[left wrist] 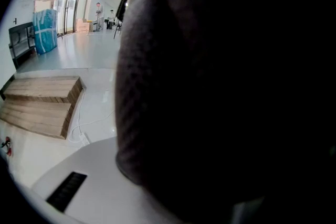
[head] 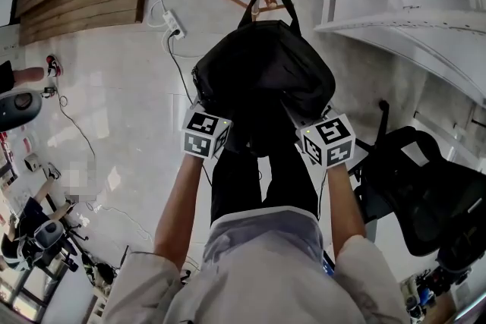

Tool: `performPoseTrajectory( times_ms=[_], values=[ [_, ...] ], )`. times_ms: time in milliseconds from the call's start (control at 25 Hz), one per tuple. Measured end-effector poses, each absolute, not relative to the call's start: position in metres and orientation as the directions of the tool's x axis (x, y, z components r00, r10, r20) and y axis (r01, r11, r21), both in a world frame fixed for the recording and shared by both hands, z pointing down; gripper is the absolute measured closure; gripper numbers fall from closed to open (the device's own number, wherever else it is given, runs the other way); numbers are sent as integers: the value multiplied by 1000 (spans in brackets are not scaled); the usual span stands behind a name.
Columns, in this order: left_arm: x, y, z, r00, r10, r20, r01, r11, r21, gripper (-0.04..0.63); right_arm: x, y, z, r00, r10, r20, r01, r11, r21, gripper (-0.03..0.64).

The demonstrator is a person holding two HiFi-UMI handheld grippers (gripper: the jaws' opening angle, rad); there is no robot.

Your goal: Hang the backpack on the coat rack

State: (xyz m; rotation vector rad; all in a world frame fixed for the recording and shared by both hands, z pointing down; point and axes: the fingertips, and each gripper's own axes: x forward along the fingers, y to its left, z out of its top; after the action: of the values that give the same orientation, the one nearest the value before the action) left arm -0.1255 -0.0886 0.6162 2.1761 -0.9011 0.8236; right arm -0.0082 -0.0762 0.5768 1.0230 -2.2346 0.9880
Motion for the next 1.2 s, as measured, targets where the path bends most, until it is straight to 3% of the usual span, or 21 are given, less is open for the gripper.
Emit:
performPoseTrajectory(
  times_ms=[1200],
  values=[
    [-133,-112,682,544,-318,777,-776,-542,322,483,-16,-101,644,-580,-412,703,-810,384,-444,483]
  ],
)
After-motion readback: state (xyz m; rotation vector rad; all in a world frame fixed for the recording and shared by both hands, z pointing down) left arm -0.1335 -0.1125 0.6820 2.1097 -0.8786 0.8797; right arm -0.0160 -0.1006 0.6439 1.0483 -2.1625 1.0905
